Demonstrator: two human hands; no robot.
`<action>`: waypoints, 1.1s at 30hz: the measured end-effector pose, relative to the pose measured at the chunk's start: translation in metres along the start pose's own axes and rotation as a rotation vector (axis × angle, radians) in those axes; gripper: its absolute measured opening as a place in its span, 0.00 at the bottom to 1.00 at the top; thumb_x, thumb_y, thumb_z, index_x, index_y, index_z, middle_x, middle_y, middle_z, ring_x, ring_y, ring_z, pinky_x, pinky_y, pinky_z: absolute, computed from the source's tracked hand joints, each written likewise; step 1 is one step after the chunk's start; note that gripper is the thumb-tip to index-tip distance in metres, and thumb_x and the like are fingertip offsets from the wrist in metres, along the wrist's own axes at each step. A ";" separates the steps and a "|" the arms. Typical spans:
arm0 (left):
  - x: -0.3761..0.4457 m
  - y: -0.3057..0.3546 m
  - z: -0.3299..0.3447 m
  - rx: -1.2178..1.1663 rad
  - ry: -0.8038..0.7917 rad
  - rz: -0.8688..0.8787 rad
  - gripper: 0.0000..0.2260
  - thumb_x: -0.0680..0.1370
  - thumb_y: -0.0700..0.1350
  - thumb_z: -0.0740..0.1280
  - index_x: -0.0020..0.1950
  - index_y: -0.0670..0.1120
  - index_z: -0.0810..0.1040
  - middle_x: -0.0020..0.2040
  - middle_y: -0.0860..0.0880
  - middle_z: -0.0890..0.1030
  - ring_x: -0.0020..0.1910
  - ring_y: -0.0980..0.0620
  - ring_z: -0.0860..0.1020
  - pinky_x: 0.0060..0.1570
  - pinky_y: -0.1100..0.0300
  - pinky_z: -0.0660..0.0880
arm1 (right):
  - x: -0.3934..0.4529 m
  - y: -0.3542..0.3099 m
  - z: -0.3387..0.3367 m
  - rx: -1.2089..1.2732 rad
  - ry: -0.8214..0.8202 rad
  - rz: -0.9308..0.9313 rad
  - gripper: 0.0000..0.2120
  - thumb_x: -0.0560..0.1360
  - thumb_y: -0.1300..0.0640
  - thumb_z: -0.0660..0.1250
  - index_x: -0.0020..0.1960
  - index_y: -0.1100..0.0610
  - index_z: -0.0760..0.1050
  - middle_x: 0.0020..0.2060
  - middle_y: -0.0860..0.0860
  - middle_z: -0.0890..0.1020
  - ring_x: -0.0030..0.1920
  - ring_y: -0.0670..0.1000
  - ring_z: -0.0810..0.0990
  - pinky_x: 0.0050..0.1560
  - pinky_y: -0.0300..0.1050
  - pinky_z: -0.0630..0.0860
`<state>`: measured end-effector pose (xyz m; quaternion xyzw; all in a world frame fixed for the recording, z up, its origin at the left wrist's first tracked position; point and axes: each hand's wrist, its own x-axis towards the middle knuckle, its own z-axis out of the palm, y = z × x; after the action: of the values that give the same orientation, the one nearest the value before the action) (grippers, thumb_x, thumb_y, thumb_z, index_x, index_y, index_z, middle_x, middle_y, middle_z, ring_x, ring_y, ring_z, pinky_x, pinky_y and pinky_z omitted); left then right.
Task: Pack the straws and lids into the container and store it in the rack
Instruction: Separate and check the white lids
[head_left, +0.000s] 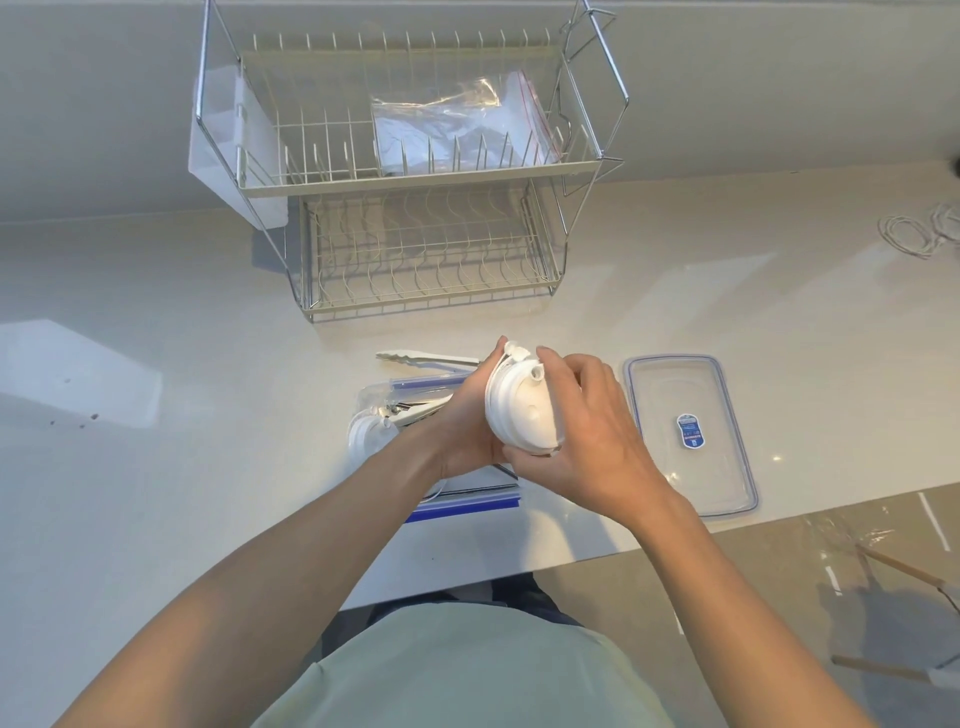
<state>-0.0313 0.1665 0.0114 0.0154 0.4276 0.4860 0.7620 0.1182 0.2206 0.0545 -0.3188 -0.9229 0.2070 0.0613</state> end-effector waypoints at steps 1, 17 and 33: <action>0.001 0.000 -0.001 0.007 -0.005 -0.006 0.33 0.78 0.74 0.52 0.57 0.52 0.85 0.59 0.42 0.81 0.64 0.40 0.75 0.75 0.38 0.56 | 0.000 0.000 0.001 -0.019 0.001 0.000 0.47 0.64 0.38 0.74 0.77 0.52 0.60 0.61 0.52 0.69 0.59 0.55 0.69 0.59 0.50 0.74; 0.008 0.009 -0.001 0.011 -0.030 -0.053 0.34 0.75 0.75 0.56 0.57 0.47 0.81 0.52 0.43 0.82 0.54 0.44 0.80 0.62 0.48 0.72 | -0.003 -0.005 0.013 -0.073 0.047 0.095 0.48 0.66 0.38 0.74 0.79 0.53 0.58 0.60 0.56 0.70 0.57 0.57 0.71 0.53 0.52 0.76; 0.026 0.007 0.011 0.222 -0.094 0.162 0.14 0.82 0.45 0.63 0.62 0.37 0.79 0.54 0.39 0.81 0.52 0.42 0.80 0.47 0.53 0.78 | -0.012 0.050 -0.002 0.647 -0.074 0.395 0.35 0.78 0.48 0.72 0.80 0.48 0.62 0.65 0.47 0.68 0.61 0.45 0.74 0.59 0.39 0.74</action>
<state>-0.0247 0.1939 0.0043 0.1570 0.4399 0.4944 0.7331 0.1559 0.2493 0.0359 -0.4468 -0.7322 0.5070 0.0843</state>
